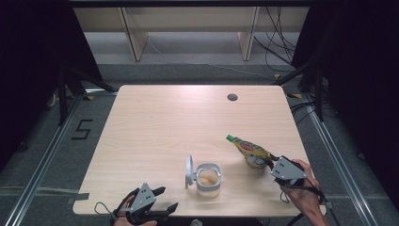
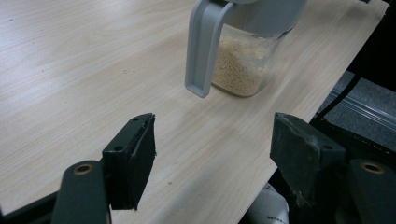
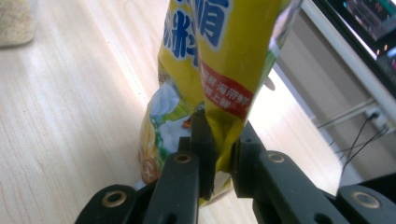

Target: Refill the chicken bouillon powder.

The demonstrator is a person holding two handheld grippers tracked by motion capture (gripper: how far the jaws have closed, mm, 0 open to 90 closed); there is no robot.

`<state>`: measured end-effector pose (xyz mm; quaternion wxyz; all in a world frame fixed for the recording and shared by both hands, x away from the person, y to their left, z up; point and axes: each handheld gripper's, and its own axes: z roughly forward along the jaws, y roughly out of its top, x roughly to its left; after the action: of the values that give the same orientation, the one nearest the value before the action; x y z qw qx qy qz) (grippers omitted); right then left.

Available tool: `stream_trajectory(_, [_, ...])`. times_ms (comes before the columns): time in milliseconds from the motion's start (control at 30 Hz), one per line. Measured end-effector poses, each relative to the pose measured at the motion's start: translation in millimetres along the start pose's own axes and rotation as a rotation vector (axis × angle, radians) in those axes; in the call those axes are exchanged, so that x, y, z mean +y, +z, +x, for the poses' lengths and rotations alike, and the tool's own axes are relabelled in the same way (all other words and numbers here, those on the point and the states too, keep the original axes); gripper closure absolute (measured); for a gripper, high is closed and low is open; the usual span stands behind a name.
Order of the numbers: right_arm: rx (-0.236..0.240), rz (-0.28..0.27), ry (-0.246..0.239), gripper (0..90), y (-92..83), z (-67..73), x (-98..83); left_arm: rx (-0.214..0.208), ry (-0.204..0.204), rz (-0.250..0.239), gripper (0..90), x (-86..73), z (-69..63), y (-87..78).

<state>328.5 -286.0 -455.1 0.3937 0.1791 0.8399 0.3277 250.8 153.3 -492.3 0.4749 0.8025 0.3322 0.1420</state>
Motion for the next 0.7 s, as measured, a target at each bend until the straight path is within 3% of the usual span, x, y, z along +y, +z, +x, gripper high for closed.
stream_trajectory(33, [-0.01,-0.002,0.011,82.9,-0.5,-1.6,-1.9,0.0,0.035,0.004,30.7,0.7,2.0,-0.5])
stream_trajectory(133, [-0.009,0.007,0.071,82.9,-3.0,-4.4,-8.3,0.002,0.003,0.008,30.7,-0.2,0.9,-0.5])
stream_trajectory(233, [-0.014,0.011,0.109,82.3,-3.6,-4.7,-11.3,0.0,0.03,0.004,30.7,0.4,2.3,-0.6])
stream_trajectory(367, [-0.013,0.015,0.138,81.2,-5.0,-5.9,-14.0,0.0,0.031,0.005,30.7,0.2,2.5,-0.3])
stream_trajectory(433, [-0.012,0.017,0.157,80.2,-5.3,-6.1,-15.4,-0.003,0.0,-0.003,30.7,-0.8,1.0,0.5])
stream_trajectory(500, [-0.017,0.022,0.182,78.5,-5.5,-5.6,-17.5,-0.001,0.033,-0.002,30.7,0.2,2.7,0.1])
stream_trajectory(600, [-0.019,0.035,0.226,74.5,-8.3,-6.6,-20.8,-0.001,0.002,-0.001,30.7,-0.6,0.8,0.4])
stream_trajectory(700, [-0.029,0.012,0.25,70.2,-11.2,-7.4,-22.5,-0.002,0.031,-0.007,30.7,-0.1,2.6,0.5])
